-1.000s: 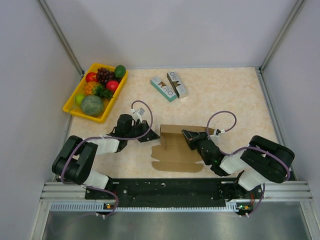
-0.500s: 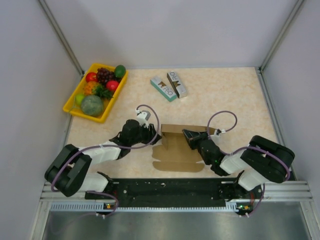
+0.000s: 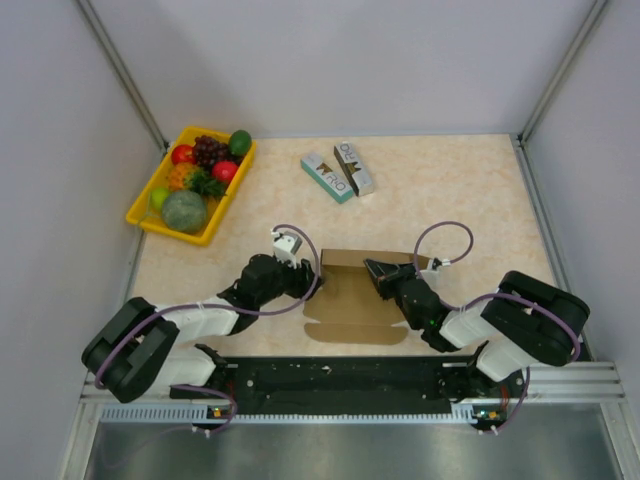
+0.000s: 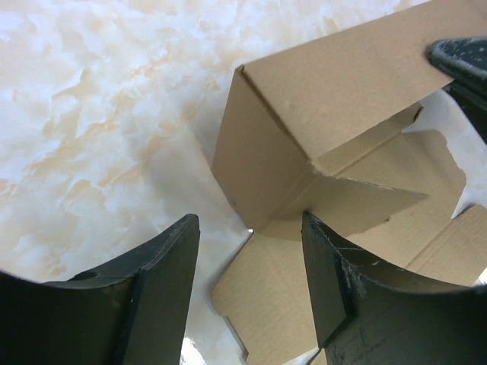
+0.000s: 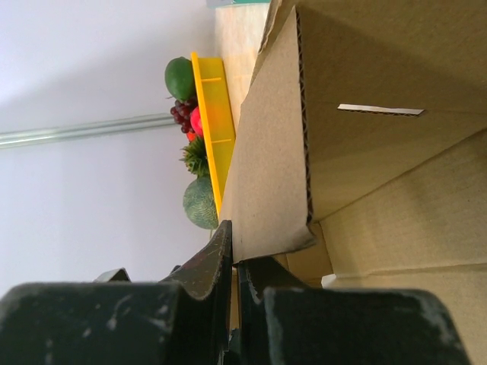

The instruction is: Fold the paper box

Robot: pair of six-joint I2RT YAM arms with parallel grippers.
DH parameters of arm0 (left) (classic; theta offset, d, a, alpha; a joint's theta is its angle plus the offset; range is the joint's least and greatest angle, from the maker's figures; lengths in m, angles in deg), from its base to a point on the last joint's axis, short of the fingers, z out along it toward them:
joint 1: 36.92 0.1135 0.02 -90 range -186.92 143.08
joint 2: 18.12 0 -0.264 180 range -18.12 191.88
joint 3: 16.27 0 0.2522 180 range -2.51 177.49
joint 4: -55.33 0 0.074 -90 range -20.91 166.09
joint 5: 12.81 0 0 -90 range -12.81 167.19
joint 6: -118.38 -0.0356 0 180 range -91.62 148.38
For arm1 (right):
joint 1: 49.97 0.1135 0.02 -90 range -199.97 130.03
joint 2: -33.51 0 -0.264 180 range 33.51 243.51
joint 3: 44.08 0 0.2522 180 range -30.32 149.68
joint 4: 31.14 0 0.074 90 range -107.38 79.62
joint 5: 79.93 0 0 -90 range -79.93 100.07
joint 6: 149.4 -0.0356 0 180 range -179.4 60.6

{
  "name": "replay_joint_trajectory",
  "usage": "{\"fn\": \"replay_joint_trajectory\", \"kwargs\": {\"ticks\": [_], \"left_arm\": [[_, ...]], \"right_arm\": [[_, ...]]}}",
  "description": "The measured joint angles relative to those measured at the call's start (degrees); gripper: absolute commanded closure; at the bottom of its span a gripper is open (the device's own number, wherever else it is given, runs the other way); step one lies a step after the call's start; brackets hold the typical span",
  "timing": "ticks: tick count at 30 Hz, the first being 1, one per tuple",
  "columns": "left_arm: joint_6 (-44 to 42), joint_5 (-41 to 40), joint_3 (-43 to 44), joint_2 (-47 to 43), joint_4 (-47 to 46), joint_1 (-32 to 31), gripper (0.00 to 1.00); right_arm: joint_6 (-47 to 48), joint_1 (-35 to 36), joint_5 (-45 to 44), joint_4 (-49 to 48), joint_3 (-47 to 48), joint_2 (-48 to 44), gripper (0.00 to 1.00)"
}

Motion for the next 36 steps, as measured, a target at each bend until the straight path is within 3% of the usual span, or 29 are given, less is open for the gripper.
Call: {"fn": "replay_joint_trajectory", "kwargs": {"ticks": [10, 14, 25, 33, 36], "left_arm": [[-2.91, -2.16, 0.87, 3.13, -5.40, -2.27, 0.48], [-4.42, -6.03, 1.25, 4.24, -6.38, -5.25, 0.41], [-8.98, -17.62, 3.15, 8.00, -7.91, -10.23, 0.43], [-10.19, -19.65, 3.80, 9.31, -8.17, -10.25, 0.43], [-10.16, -20.59, 4.94, 10.73, -8.28, -10.45, 0.48]], "right_arm": [[-0.02, 0.00, 0.24, 0.00, 0.02, 0.00, 0.99], [-0.02, 0.00, 0.46, 0.00, 0.07, 0.00, 0.99], [-0.17, 0.00, 1.46, 0.31, 0.13, -0.28, 0.99], [-3.43, 0.02, 3.10, 14.84, 4.70, -7.30, 0.99], [-4.22, 0.02, 3.17, 17.07, 5.25, -7.80, 0.99]]}}
